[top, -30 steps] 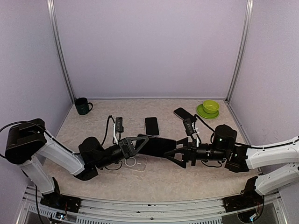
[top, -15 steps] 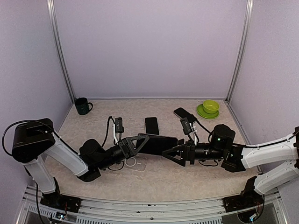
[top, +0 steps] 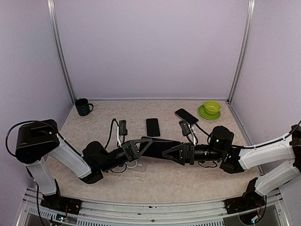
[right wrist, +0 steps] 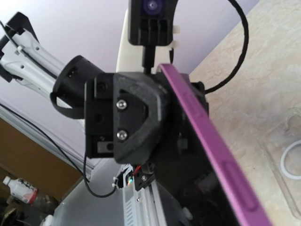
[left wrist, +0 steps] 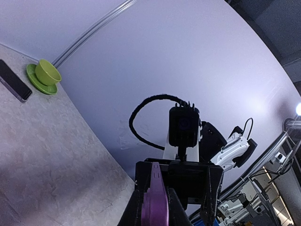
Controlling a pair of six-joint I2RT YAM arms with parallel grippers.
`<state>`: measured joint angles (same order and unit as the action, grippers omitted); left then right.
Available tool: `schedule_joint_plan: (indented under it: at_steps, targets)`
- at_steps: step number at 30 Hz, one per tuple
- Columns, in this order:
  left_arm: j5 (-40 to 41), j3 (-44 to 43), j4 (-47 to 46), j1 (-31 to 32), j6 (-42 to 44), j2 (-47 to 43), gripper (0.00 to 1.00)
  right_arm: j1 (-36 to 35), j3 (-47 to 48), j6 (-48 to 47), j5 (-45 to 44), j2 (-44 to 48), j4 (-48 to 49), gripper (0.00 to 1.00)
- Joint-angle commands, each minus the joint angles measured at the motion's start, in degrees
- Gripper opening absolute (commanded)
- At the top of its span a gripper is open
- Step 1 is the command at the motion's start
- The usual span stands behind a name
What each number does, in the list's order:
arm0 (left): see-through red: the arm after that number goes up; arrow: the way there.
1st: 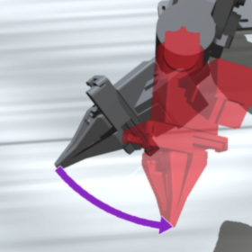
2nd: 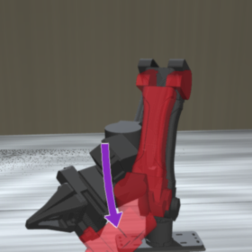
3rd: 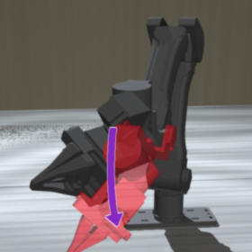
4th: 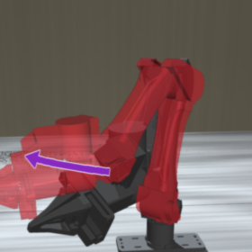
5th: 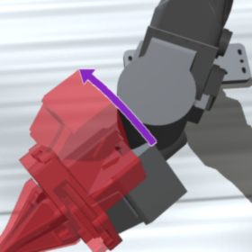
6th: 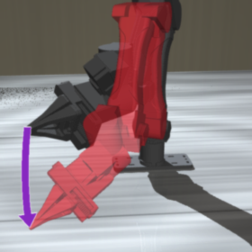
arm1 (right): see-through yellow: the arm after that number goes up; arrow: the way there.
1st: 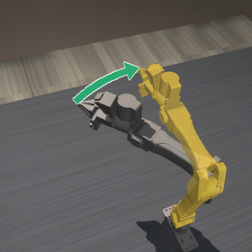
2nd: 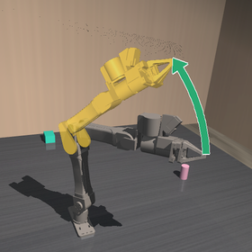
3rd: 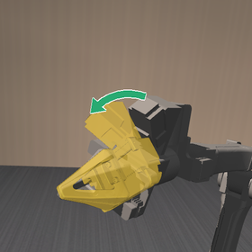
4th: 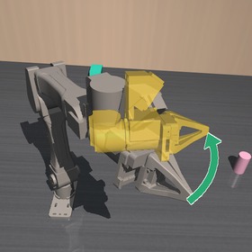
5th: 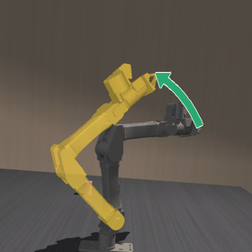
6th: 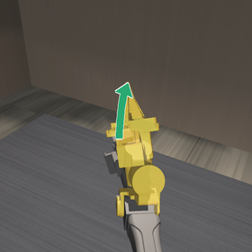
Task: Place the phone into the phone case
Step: Pass from the left arm to the right
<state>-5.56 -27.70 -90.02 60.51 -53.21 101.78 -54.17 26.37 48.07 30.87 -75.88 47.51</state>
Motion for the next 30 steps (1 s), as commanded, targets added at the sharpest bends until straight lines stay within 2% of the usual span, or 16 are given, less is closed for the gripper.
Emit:
schedule_joint_plan:
  at_steps: [1, 8, 12, 15, 19, 27, 30]
  targets:
    - [0.8, -0.9, -5.7, 0.1, 0.0, 0.4, 0.00, 0.5, 1.8, 0.3, 1.3, 0.5, 4.7, 0.62]
    - [1.3, -0.6, -5.4, 0.0, -0.7, 0.8, 0.00, 1.0, 1.3, 0.9, 0.9, 0.6, 5.2, 0.24]
    - [1.3, -0.6, -5.2, -0.1, -1.0, 1.1, 0.00, 1.2, 0.9, 1.4, 1.2, 0.6, 5.9, 0.08]
    - [1.3, -0.6, -5.4, -0.2, -1.3, 1.5, 0.00, 1.3, 0.5, 1.8, 1.4, 0.6, 6.6, 0.00]
    - [0.5, -0.3, -6.0, -0.6, -1.7, 2.0, 0.08, 1.5, 0.1, 2.3, 1.6, 0.8, 7.4, 0.00]
    - [1.3, 2.1, -4.1, -2.4, -1.1, 0.1, 0.37, 1.8, -0.4, 0.8, 0.3, 3.0, 4.5, 0.00]
    - [2.4, 3.6, -1.9, -3.3, -0.7, -1.3, 0.44, 2.0, -0.9, -0.2, -1.0, 4.2, 2.9, 0.00]
